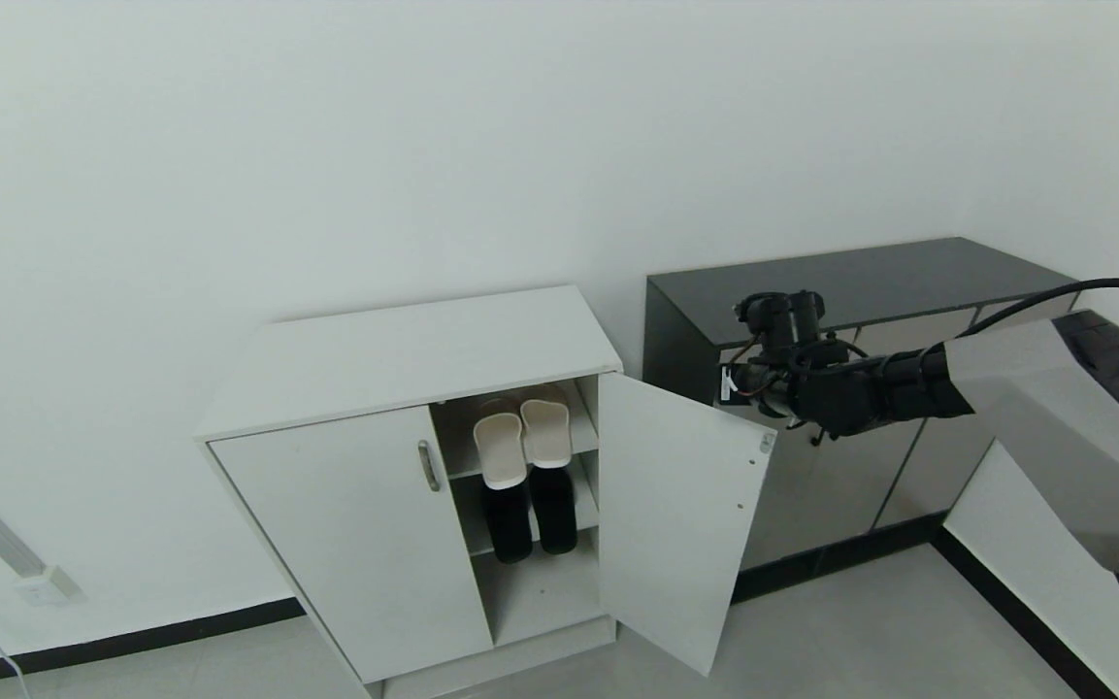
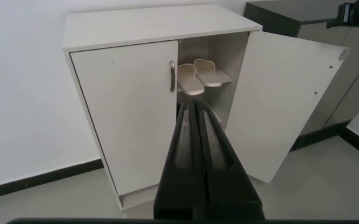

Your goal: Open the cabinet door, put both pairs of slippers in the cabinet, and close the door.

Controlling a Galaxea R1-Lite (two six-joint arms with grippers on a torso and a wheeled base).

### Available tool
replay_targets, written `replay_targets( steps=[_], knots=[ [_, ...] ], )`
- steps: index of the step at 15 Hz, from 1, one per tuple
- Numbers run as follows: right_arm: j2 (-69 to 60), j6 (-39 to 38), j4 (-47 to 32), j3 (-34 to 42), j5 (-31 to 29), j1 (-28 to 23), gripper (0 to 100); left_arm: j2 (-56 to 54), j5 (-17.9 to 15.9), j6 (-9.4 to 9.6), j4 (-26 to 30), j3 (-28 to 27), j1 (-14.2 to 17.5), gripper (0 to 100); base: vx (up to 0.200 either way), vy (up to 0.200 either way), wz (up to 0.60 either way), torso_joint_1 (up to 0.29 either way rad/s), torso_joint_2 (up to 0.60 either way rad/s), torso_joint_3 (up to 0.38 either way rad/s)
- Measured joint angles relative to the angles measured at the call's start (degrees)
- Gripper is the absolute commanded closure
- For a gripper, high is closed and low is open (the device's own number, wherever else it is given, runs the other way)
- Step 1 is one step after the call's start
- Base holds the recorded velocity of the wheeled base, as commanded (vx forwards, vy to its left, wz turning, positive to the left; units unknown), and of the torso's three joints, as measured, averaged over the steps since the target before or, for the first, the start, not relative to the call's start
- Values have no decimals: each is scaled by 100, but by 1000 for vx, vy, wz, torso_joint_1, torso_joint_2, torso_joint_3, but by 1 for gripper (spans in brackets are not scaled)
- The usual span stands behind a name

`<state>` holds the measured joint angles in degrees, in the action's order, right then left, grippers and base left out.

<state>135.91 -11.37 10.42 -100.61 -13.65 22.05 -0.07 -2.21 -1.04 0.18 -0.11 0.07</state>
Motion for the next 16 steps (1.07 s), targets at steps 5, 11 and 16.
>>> replay_targets(
  steps=[5, 11, 16],
  knots=[
    [249, -4, -2, -11, 20, -63, 100, 0, 0, 0, 0, -2, 0, 100, 0, 0, 0, 0, 0, 0],
    [301, -15, -49, 28, 16, -72, 100, 0, 0, 0, -2, -2, 0, 100, 0, 0, 0, 0, 0, 0],
    [265, -26, -39, 229, -13, 10, 100, 0, 2, 2, 0, -2, 0, 100, 0, 0, 0, 0, 0, 0]
  ],
)
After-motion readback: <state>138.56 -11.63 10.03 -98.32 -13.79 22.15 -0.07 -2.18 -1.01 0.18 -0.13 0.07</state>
